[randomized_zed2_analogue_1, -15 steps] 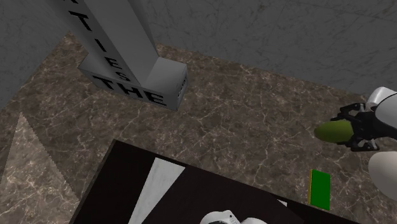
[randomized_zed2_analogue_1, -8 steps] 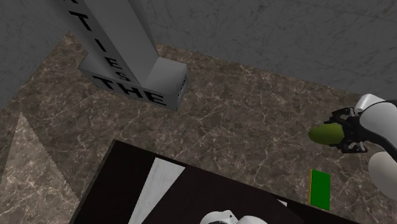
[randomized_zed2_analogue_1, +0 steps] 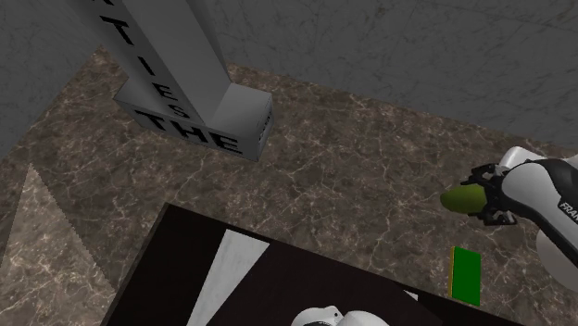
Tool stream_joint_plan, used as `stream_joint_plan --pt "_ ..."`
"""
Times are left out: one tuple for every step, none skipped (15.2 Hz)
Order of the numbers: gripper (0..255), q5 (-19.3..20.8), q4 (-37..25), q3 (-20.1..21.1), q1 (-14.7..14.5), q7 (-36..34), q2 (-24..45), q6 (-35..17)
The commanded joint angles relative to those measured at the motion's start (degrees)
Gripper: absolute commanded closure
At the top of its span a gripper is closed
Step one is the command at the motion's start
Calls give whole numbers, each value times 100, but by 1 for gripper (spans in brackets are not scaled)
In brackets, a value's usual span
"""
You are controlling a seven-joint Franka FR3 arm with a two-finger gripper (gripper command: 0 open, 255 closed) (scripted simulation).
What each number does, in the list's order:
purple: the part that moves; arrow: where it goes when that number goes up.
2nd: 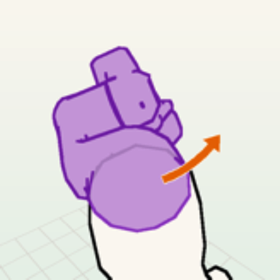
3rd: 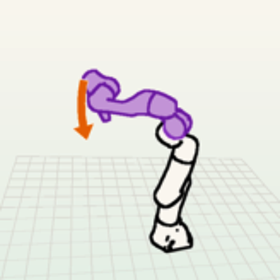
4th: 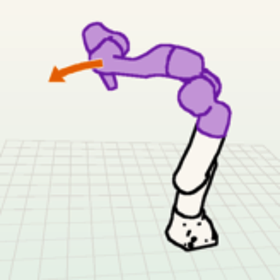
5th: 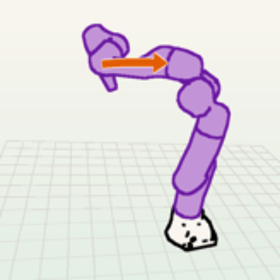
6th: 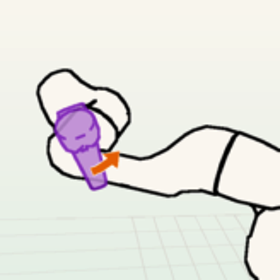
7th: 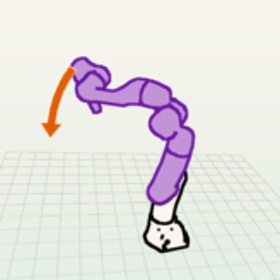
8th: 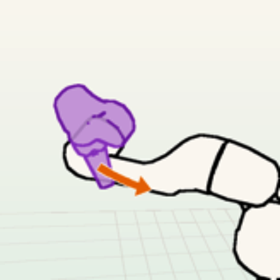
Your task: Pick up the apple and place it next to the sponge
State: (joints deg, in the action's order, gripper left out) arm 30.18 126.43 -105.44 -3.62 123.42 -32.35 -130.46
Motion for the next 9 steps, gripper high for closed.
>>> stream_joint_plan --pt "255 108 47 -178 -121 -43 -61 -129" --pt "255 163 57 -270 -192 -69 -97 -185" --pt "255 218 64 -362 -263 -95 -134 -240" --pt "255 274 71 -454 -334 -122 -171 -294" --pt "255 330 76 -546 -404 -149 -210 -348" --pt "255 388 79 -637 -474 -176 -250 -401" --pt "255 446 82 -727 -543 -204 -290 -453" --pt "255 488 82 -792 -593 -225 -320 -490" --pt "255 488 83 -791 -593 -225 -320 -490"
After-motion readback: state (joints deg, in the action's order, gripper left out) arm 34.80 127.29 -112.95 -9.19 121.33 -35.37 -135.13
